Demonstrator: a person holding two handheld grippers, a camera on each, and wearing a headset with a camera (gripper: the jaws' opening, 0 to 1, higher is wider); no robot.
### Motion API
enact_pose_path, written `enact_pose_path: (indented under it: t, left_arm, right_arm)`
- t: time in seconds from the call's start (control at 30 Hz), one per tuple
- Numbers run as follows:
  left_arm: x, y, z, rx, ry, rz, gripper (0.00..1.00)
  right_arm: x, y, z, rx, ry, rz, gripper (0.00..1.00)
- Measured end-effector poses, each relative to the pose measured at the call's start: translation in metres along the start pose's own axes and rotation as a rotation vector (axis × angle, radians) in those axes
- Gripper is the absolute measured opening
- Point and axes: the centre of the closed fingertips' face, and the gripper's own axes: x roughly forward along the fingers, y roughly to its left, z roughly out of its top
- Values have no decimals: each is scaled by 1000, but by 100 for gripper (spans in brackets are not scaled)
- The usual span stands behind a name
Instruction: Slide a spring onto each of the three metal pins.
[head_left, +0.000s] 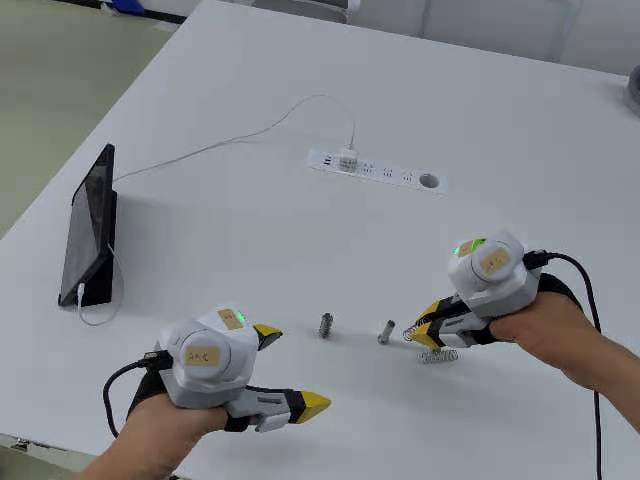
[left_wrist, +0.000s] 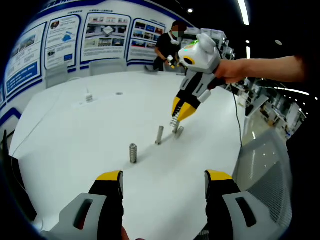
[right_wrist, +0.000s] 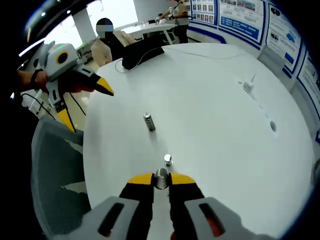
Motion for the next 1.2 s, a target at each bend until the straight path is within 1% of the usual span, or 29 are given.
enact_pose_path:
  t: [0.3, 0.5, 0.7, 0.93, 1.2]
  left_arm:
    - [-6, 5, 0, -8, -4, 10, 67]
    - [-11, 9, -2, -17, -6, 20, 67]
    - [-13, 12, -5, -31, -7, 28, 66]
    - [-15, 13, -4, -35, -8, 29, 65]
    - [-15, 14, -6, -35, -3, 28, 65]
  right_arm:
    - [8, -3, 9, -31, 12, 11, 13]
    - [14, -4, 12, -53, 25, 15, 13]
    - [18, -5, 14, -70, 38, 24, 13]
    - [24, -5, 15, -82, 53, 32, 13]
    - [33, -6, 13, -120, 89, 34, 13]
